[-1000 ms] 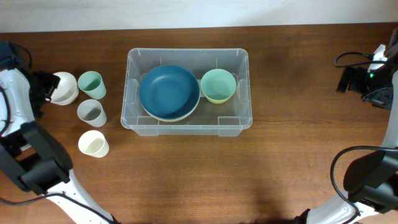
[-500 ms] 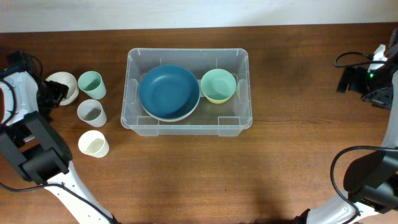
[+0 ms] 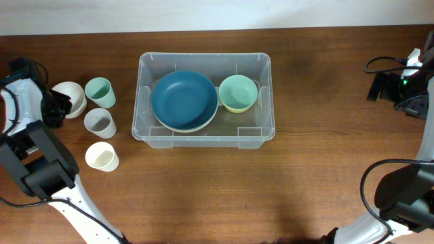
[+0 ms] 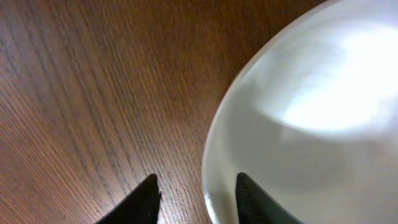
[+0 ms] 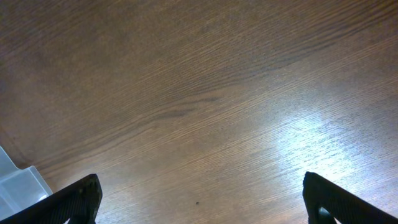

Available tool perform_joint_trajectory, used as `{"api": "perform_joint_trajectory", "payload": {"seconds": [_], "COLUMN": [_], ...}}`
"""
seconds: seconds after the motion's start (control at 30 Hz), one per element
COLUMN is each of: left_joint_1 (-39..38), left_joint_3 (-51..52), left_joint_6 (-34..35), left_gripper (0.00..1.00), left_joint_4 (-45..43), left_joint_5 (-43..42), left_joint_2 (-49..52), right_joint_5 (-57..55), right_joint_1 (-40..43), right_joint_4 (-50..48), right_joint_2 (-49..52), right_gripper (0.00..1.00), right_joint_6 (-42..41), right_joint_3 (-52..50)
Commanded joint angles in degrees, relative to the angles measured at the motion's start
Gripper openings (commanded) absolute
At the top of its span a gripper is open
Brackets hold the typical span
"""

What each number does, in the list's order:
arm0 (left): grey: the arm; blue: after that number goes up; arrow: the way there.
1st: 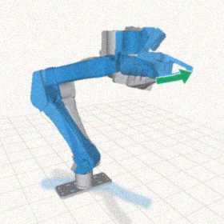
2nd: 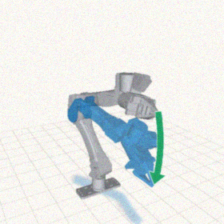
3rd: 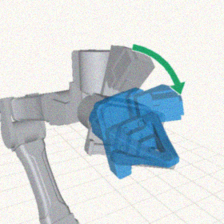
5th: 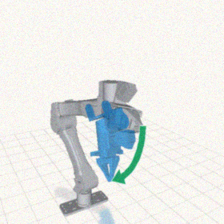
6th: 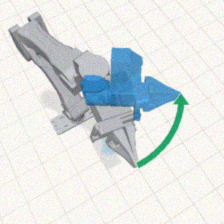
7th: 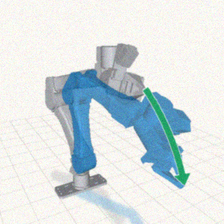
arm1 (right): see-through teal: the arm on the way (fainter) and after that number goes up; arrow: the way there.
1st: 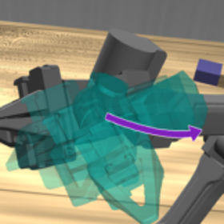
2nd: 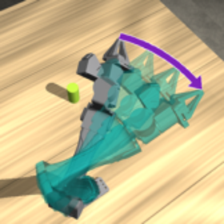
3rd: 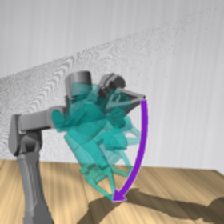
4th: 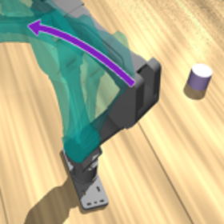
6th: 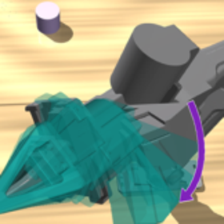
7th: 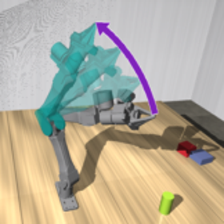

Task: Pack container
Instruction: 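Move the left gripper to the white bowl and grasp its rim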

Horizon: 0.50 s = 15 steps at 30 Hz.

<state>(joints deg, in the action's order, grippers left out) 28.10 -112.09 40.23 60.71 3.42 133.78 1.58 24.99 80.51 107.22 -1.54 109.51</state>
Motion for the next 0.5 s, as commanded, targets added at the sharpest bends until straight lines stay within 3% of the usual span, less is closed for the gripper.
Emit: {"api": "perform_joint_trajectory", "payload": {"seconds": [0.0,0.2,0.33,0.47], "left_joint_1": [0.2,0.2,0.5,2.27], "left_joint_3": [1.46,1.7,1.7,1.68], "left_joint_6": [0.09,0.09,0.07,0.04], "left_gripper": [0.31,0.21,0.02,0.01], "left_joint_4": [-0.07,-0.07,-0.11,-0.09], "left_joint_5": [0.66,0.68,1.46,3.52], "left_joint_2": [0.81,1.01,1.01,1.01], "right_joint_5": [0.13,0.13,0.13,0.13], "right_joint_1": [0.15,0.15,0.15,0.15], "right_joint_4": [-0.04,-0.04,-0.04,-0.04], "right_joint_2": [0.2,0.2,0.2,0.2], "right_gripper": [0.99,0.99,0.99,0.99], "right_joint_6": [-0.42,-0.42,-0.42,-0.42], "right_joint_3": [-0.24,-0.24,-0.24,-0.24]}}
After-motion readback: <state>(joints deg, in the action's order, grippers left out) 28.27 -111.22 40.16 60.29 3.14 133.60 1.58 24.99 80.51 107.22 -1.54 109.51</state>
